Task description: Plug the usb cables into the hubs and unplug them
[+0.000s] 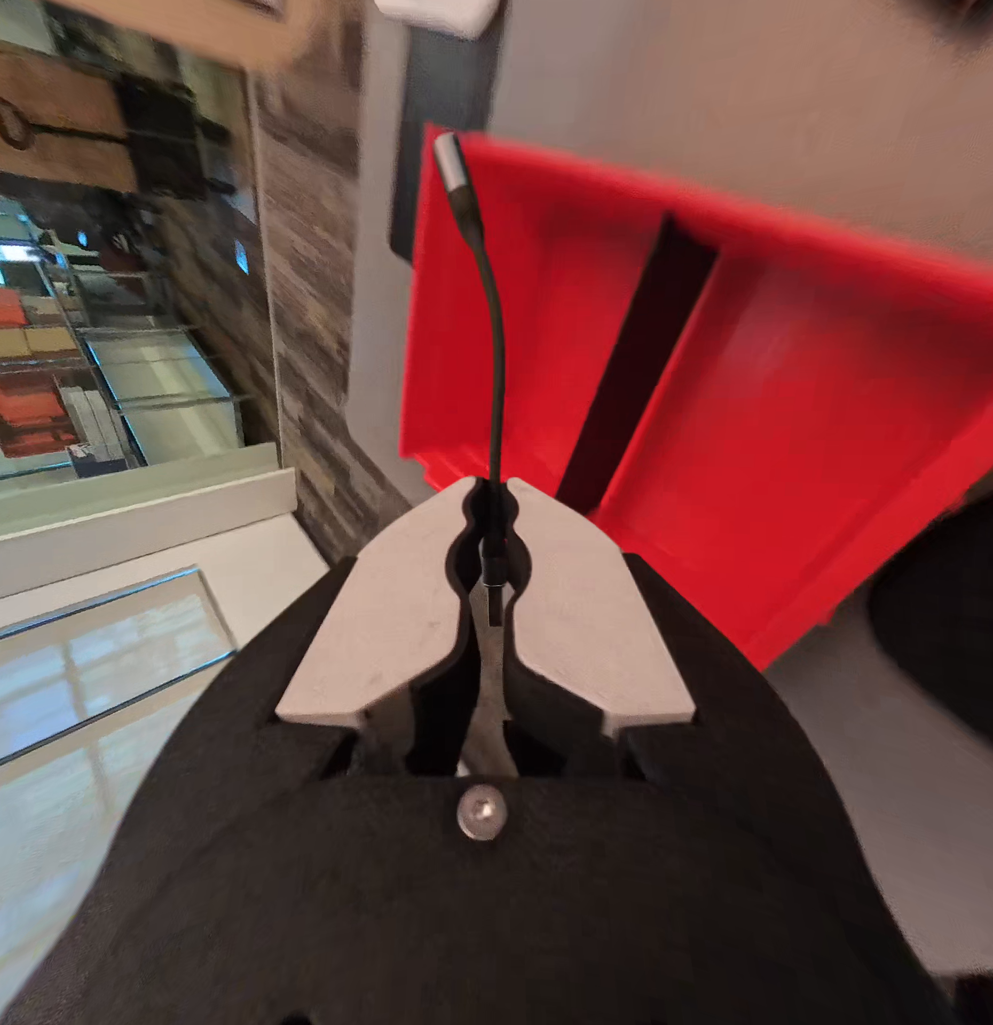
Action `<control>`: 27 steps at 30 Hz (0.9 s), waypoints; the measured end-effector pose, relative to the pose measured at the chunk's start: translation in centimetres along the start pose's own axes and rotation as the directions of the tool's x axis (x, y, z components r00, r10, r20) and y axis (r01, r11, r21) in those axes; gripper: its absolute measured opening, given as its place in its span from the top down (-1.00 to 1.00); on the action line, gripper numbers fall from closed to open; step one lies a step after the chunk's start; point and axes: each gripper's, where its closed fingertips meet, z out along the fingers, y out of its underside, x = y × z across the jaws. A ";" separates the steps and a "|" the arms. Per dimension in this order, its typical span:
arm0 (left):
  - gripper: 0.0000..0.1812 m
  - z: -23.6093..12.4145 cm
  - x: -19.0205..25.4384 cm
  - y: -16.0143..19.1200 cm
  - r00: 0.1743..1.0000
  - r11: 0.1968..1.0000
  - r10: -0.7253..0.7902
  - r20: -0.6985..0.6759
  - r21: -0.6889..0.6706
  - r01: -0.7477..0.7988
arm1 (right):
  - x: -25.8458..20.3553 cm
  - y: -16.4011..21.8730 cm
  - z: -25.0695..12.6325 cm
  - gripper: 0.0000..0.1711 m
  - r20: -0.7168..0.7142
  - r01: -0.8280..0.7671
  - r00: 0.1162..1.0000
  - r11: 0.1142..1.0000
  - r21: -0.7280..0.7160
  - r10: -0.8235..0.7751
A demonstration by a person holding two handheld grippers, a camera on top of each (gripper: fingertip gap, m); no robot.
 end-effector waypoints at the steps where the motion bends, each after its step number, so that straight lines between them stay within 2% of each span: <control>1: 0.97 -1.0 -0.4 -1.8 0.999 0.997 -0.044 0.004 0.066 0.043 | -0.7 -1.1 0.2 0.60 0.026 -0.013 1.000 0.999 0.041 0.012; 5: 0.97 -4.6 -0.8 -9.1 0.989 0.940 -0.146 0.004 0.311 0.137 | -4.6 -6.9 0.9 0.60 0.200 -0.104 0.978 0.964 0.243 0.056; 7: 0.97 -6.4 -0.9 -12.8 0.979 0.881 -0.203 0.006 0.437 0.180 | -6.7 -9.7 1.0 0.63 0.332 -0.233 0.935 0.921 0.311 0.124; 10: 0.97 -9.2 -0.9 -17.7 0.958 0.761 -0.285 0.019 0.612 0.214 | -8.2 -11.8 1.8 0.63 0.498 -0.484 0.811 0.829 0.279 0.306; 13: 0.96 -11.2 -0.5 -21.2 0.946 0.684 -0.310 0.094 0.714 0.153 | -8.5 -12.8 2.6 0.61 0.598 -0.682 0.659 0.699 0.218 0.457; 15: 0.97 -11.9 0.1 -23.0 0.943 0.658 -0.303 0.140 0.746 0.100 | -7.9 -13.1 3.1 0.59 0.633 -0.802 0.534 0.573 0.170 0.560; 17: 0.97 -12.1 0.8 -24.6 0.942 0.649 -0.280 0.186 0.759 0.043 | -6.8 -12.4 4.1 0.50 0.611 -0.893 0.410 0.433 0.121 0.677; 18: 0.97 -12.1 1.1 -25.3 0.942 0.655 -0.265 0.207 0.756 0.018 | -6.7 -12.5 4.1 0.50 0.638 -0.919 0.359 0.379 0.112 0.681; 21: 0.97 -11.6 1.6 -26.7 0.935 0.674 -0.229 0.270 0.738 -0.048 | -7.3 -13.3 3.7 0.46 0.734 -0.954 0.207 0.300 0.005 0.647; 24: 0.97 -11.3 2.4 -28.2 0.926 0.671 -0.183 0.329 0.730 -0.127 | -7.1 -13.1 4.0 0.51 0.732 -0.965 0.178 0.262 -0.001 0.658; 27: 0.97 -10.7 2.5 -29.0 0.910 0.678 -0.170 0.379 0.715 -0.172 | -6.7 -12.0 4.6 0.81 0.697 -0.959 0.207 0.282 0.007 0.687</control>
